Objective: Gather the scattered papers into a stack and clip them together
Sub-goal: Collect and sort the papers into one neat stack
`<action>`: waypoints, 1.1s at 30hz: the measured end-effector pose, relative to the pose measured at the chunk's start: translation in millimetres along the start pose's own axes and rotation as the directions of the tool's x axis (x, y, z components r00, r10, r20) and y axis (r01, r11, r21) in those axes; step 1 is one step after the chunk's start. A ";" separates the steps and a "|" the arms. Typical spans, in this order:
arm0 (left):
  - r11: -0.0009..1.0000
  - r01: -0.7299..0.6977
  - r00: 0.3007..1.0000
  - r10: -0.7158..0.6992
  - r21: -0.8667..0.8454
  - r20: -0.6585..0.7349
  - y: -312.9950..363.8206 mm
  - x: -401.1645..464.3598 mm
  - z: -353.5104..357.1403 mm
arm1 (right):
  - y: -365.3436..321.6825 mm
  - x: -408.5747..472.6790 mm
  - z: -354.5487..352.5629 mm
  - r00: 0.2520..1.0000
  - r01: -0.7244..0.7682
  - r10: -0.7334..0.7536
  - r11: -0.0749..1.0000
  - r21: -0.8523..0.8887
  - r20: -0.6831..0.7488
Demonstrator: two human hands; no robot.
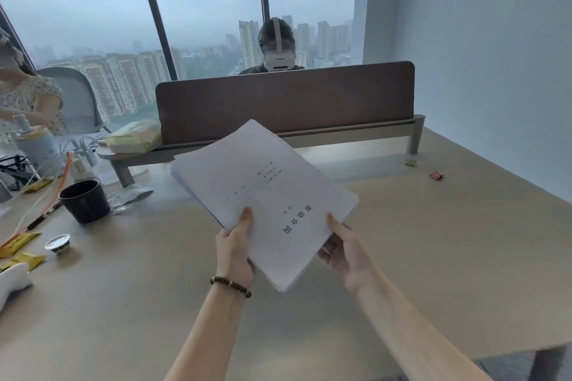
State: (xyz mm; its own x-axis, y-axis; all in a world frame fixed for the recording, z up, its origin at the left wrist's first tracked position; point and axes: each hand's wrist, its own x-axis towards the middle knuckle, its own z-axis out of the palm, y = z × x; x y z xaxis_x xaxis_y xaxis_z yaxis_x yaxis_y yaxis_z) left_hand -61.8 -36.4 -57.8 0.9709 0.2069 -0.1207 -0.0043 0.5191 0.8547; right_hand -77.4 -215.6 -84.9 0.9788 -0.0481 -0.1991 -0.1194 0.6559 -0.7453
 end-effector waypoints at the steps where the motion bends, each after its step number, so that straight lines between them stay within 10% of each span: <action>1: 1.000 0.008 1.000 -0.008 -0.025 -0.014 -3.8 -1.5 4.4 | 6.8 -1.5 6.1 1.000 -0.003 0.003 1.000 -0.005 -0.021; 12: 0.983 -0.080 0.972 0.115 -0.167 0.206 49.1 13.9 -36.4 | -27.4 -8.0 -8.1 0.967 0.184 -0.217 0.959 -0.215 -0.137; 19: 0.927 -0.109 0.873 -0.084 0.360 0.480 91.0 20.9 -60.9 | -54.5 -12.6 -19.5 0.946 0.267 -0.317 0.879 -0.395 -0.066; 33: 0.915 -0.199 0.949 0.091 0.351 0.302 39.7 12.9 -65.3 | -39.8 -21.2 -40.1 0.936 0.321 -0.351 0.802 -0.504 0.037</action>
State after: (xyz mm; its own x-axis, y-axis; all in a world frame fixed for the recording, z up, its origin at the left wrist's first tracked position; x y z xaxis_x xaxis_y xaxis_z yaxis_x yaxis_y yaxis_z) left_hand -65.0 41.0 -58.4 0.9933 -0.0072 0.1153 -0.1131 0.1429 0.9833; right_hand -100.2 -271.0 -76.5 0.9638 -0.2477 0.0990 0.1346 0.1310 -0.9822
